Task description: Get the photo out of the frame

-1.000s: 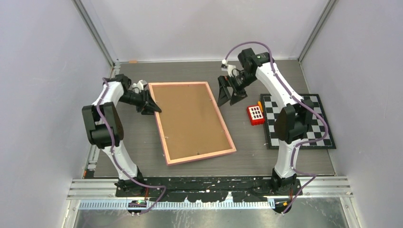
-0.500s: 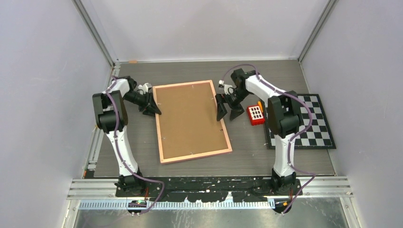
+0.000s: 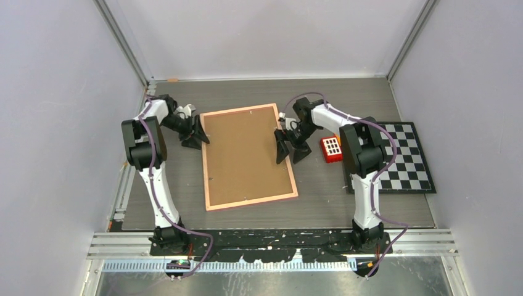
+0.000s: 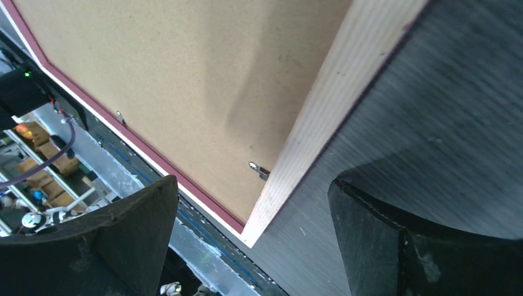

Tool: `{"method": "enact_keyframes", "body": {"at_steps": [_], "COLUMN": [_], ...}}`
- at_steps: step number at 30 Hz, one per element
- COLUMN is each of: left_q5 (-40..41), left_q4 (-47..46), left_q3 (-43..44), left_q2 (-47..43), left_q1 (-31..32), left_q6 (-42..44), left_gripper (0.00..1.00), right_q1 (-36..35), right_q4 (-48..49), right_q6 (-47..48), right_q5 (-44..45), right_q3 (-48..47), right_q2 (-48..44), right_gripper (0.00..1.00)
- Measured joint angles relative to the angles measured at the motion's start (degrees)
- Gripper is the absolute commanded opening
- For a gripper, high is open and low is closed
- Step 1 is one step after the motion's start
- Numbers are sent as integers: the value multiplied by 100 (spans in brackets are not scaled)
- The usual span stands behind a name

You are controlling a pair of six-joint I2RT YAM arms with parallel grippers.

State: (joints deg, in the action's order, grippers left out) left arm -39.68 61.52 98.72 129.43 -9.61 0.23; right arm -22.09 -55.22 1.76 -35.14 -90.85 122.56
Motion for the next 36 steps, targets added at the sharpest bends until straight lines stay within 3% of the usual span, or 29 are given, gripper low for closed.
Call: {"method": "enact_keyframes", "body": {"at_steps": [17,23,25,30,36], "left_q5": [317,487,717,1388,1574], "left_q4": [-87,-129,-179,-468,-874], "left_q3": [173,415,435,372,243], "left_q2": [-79,-90,-186,-1078,-2500], "left_q1": [323,337,326,308,295], "left_q6": [2,46,59,98,155], "left_gripper": [66,92,99,100,100], "right_q1": [-385,-326,-232,470,1036], "right_q4": [118,48,-66,-166,245], "right_q6": [-149,-7,68,109,127], "right_q5": [-468,-321,-151,901,2719], "right_q3": [535,535,514,-13,-315], "right_q2": [-210,-413,-697,-1602,-2208], "right_gripper": [94,94,91,82,70]}}
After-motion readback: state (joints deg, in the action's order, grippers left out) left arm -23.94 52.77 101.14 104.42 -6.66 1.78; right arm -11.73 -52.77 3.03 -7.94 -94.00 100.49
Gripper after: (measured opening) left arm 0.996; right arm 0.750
